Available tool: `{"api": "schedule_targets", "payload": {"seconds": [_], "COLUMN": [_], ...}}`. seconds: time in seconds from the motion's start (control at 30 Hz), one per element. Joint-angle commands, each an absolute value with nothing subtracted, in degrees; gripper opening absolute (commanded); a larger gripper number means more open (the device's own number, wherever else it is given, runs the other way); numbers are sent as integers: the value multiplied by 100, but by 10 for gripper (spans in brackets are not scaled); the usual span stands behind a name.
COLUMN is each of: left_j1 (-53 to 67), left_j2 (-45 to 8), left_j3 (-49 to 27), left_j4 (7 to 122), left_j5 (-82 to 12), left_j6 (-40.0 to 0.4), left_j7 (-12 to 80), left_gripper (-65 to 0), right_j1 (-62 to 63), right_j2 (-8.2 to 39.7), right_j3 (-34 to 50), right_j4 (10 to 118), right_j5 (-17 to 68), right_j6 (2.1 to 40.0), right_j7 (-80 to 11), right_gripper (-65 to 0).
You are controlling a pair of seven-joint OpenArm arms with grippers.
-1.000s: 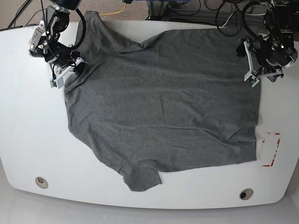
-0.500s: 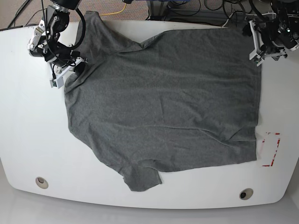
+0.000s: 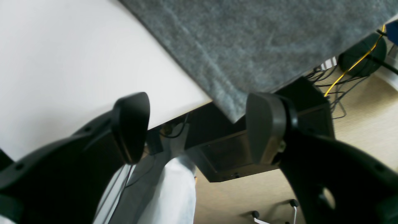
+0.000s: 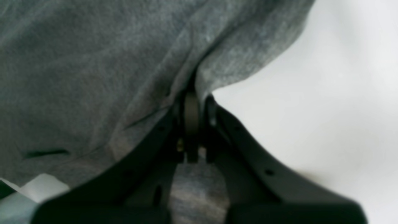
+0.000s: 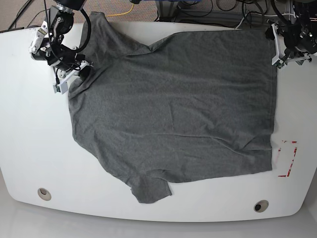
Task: Layout the t-shirt on the table in an organized manner, then fold the t-shirt properly
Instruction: 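Grasp the shirt's shoulder edge with the left gripper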
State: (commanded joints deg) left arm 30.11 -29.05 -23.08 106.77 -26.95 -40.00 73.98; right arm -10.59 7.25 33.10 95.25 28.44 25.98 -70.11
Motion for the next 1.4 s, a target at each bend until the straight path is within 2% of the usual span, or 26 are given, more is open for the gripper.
{"api": "schedule_targets", "payload": {"seconds": [0.3, 0.6, 1.23, 1.4], "left_j1": [2747, 2747, 2738, 2747], "left_j2": [-2879, -2835, -2369, -2378], "left_j3": [-2484, -2202, -1842, -1842], "left_j4": [9868, 9859, 9930, 10229], "left_j5": [-2703, -2703, -2712, -3152], "left_j6": [-4000, -4000, -4000, -4000], "left_j7": [7292, 7292, 7319, 7424], "left_gripper": [-210, -210, -211, -214], "right_j1": [-1068, -1077, -1077, -1077], "right_j2": [725, 734, 734, 734], "right_j3": [3310, 3310, 3310, 3310], "right_j4": [9525, 9525, 9525, 9525], "right_j5": [2844, 2844, 2844, 2844], "right_j6": [2607, 2607, 2607, 2607], "right_j7": [-7011, -7011, -7011, -7011], "right_gripper": [-650, -650, -650, -650]}}
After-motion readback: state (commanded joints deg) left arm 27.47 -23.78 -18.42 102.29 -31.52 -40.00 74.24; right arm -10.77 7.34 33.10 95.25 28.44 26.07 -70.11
